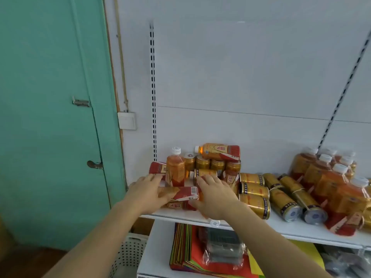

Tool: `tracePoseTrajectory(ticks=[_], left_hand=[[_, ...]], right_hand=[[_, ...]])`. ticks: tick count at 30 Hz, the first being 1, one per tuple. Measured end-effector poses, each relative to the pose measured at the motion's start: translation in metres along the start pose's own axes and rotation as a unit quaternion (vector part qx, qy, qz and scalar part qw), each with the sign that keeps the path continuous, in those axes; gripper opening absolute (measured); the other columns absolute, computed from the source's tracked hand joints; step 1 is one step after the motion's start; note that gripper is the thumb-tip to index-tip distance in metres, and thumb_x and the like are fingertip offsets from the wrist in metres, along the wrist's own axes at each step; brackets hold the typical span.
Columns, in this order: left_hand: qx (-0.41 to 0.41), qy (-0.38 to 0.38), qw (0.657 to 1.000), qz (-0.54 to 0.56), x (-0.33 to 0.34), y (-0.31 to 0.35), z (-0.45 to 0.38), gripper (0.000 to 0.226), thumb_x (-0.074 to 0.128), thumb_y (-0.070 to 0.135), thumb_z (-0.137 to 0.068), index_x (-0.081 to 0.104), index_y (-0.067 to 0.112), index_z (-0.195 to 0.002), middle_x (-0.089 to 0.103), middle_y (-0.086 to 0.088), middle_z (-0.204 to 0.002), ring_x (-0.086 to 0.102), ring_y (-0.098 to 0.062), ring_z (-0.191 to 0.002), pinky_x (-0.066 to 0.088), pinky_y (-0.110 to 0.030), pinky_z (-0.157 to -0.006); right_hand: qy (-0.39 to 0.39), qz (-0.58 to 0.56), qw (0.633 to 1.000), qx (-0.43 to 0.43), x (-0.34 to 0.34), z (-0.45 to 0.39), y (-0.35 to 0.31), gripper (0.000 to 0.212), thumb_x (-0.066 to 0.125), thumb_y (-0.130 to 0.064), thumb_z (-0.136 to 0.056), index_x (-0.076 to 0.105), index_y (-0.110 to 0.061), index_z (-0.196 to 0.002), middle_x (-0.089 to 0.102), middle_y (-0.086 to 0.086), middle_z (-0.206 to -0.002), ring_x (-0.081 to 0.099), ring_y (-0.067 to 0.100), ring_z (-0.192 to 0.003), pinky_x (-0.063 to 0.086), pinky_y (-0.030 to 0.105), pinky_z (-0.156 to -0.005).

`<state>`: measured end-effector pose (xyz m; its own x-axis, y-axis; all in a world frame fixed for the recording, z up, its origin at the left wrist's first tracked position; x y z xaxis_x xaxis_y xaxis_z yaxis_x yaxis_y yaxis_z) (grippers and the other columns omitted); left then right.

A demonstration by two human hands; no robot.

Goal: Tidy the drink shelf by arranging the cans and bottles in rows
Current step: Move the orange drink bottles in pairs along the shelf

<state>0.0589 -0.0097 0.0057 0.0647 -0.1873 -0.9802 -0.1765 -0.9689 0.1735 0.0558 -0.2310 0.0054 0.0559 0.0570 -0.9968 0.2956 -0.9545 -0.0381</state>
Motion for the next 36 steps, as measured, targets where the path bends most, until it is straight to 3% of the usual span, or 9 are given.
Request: tracePoseTrajectory(ticks=[7, 12, 15, 19, 25, 29, 32, 36], left_hand=[[0.059, -0.059, 0.996, 0.016, 0.037, -0.029, -0.041, 0.089, 0.062, 0.075, -0.086, 0.035, 0.031, -0.159, 0.043, 0.004, -0.161, 0.047, -0.022, -0.143, 0.044, -0.047, -0.116], [0.122, -0.173, 0.972, 0.105, 0.055, -0.042, -0.053, 0.08, 0.077, 0.062, -0.08, 0.043, 0.041, -0.15, 0.061, 0.014, -0.136, 0.06, -0.006, -0.113, 0.053, -0.031, -0.099], [0.145, -0.162, 0.969, 0.114, 0.052, -0.044, -0.053, 0.072, 0.077, 0.057, -0.082, 0.046, 0.043, -0.146, 0.062, 0.016, -0.128, 0.06, -0.004, -0.107, 0.052, -0.026, -0.091], [0.153, -0.151, 0.967, 0.134, 0.038, -0.047, -0.052, 0.068, 0.08, 0.059, -0.076, 0.054, 0.044, -0.137, 0.062, 0.019, -0.123, 0.062, -0.002, -0.104, 0.058, -0.031, -0.092], [0.145, -0.086, 0.972, 0.161, -0.016, -0.063, -0.057, 0.08, 0.083, 0.061, -0.075, 0.051, 0.046, -0.147, 0.057, 0.022, -0.136, 0.058, -0.004, -0.122, 0.054, -0.026, -0.098], [0.134, -0.056, 0.974, 0.173, -0.045, -0.066, -0.056, 0.07, 0.089, 0.055, -0.072, 0.054, 0.05, -0.133, 0.062, 0.026, -0.123, 0.065, 0.0, -0.107, 0.056, -0.023, -0.085], [0.122, -0.052, 0.972, 0.193, -0.052, -0.063, -0.054, 0.079, 0.091, 0.052, -0.072, 0.046, 0.052, -0.136, 0.063, 0.022, -0.12, 0.066, -0.002, -0.103, 0.058, -0.024, -0.082], [0.121, -0.047, 0.974, 0.185, -0.057, -0.055, -0.054, 0.092, 0.091, 0.058, -0.069, 0.038, 0.052, -0.144, 0.064, 0.019, -0.127, 0.067, -0.004, -0.107, 0.06, -0.03, -0.09]], right_hand=[[-0.025, 0.015, 0.999, 0.022, 0.016, -0.028, -0.003, 0.092, 0.044, -0.078, -0.097, 0.014, -0.028, -0.169, 0.02, 0.002, -0.176, 0.016, 0.028, -0.163, 0.02, 0.052, -0.13], [-0.013, 0.0, 0.999, 0.048, 0.013, -0.04, -0.004, 0.086, 0.044, -0.075, -0.099, 0.019, -0.029, -0.168, 0.029, 0.0, -0.173, 0.023, 0.026, -0.16, 0.027, 0.051, -0.129], [-0.005, -0.02, 0.998, 0.053, 0.012, -0.045, -0.007, 0.084, 0.042, -0.074, -0.101, 0.022, -0.028, -0.168, 0.031, -0.002, -0.172, 0.025, 0.025, -0.159, 0.028, 0.051, -0.129], [0.02, -0.032, 0.998, 0.053, 0.005, -0.057, -0.008, 0.083, 0.038, -0.075, -0.102, 0.025, -0.027, -0.168, 0.031, -0.004, -0.173, 0.023, 0.022, -0.16, 0.026, 0.047, -0.129], [0.033, -0.064, 0.996, 0.056, -0.011, -0.073, -0.008, 0.082, 0.039, -0.074, -0.103, 0.025, -0.026, -0.168, 0.031, -0.003, -0.172, 0.023, 0.022, -0.16, 0.029, 0.051, -0.125], [0.038, -0.096, 0.994, 0.044, -0.016, -0.086, -0.011, 0.086, 0.047, -0.073, -0.101, 0.022, -0.026, -0.169, 0.032, 0.001, -0.172, 0.025, 0.026, -0.16, 0.033, 0.05, -0.125], [0.035, -0.14, 0.989, 0.037, -0.011, -0.098, -0.016, 0.092, 0.055, -0.073, -0.095, 0.023, -0.025, -0.167, 0.042, 0.002, -0.166, 0.036, 0.027, -0.154, 0.041, 0.047, -0.119], [0.065, -0.182, 0.978, 0.078, -0.003, -0.108, -0.02, 0.101, 0.057, -0.088, -0.077, 0.036, -0.029, -0.155, 0.061, -0.002, -0.143, 0.06, 0.025, -0.129, 0.057, 0.046, -0.098]])
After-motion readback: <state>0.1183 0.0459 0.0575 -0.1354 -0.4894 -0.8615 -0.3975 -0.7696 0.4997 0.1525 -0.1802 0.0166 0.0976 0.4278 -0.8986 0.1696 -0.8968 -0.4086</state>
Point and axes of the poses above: each hand's wrist, its own z-axis away from the middle knuckle, its own x-axis out of the palm, y = z × x, the point moved 6 cm from there along -z, towards the middle knuckle
